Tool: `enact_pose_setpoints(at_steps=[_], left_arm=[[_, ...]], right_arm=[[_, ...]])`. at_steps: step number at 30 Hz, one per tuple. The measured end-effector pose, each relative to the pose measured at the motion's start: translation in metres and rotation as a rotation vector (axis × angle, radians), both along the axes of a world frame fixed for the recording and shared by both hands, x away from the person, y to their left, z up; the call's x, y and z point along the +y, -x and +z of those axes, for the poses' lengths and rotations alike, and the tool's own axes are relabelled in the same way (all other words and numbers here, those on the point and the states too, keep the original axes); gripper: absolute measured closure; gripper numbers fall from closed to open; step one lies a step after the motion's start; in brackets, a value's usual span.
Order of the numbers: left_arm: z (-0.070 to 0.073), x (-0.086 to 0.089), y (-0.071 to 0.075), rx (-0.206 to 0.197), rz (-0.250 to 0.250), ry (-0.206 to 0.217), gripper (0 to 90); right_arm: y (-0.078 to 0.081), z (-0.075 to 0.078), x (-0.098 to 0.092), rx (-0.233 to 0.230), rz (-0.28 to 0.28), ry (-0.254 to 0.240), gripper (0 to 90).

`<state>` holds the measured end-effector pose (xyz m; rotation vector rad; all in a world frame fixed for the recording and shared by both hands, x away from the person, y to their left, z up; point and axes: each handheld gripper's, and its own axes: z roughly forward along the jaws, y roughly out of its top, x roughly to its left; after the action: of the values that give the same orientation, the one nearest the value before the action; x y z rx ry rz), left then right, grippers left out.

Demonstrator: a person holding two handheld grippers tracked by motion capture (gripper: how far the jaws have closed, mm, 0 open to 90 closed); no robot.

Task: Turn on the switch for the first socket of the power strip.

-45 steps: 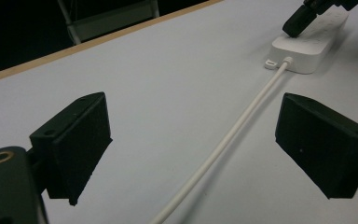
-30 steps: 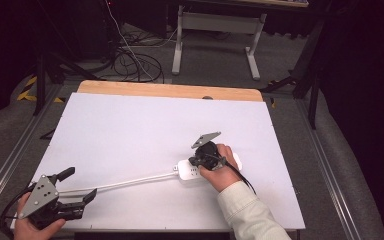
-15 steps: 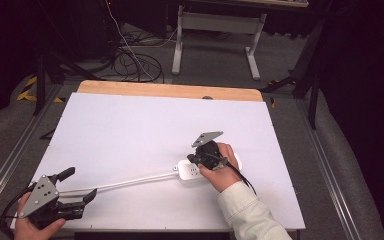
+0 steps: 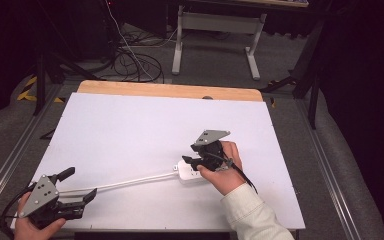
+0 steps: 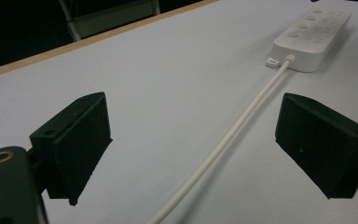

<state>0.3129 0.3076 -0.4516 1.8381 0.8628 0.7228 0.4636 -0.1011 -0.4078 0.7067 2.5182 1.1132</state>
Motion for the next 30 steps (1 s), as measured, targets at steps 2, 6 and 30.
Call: enact_pose_setpoints(at_steps=[2, 6, 30], left_arm=[[0.0, 0.0, 0.0, 0.0, 0.001, -0.001, 11.2], [0.0, 0.0, 0.0, 0.003, -0.002, 0.001, 11.2], [0.0, 0.0, 0.0, 0.002, -0.005, 0.003, 11.2]], right_arm=[[0.001, 0.002, 0.0, -0.01, -0.002, -0.006, 41.8], [0.003, 0.005, -0.001, -0.023, -0.003, -0.029, 30.4], [0.027, 0.026, -0.026, -0.091, 0.003, -0.151, 14.4]])
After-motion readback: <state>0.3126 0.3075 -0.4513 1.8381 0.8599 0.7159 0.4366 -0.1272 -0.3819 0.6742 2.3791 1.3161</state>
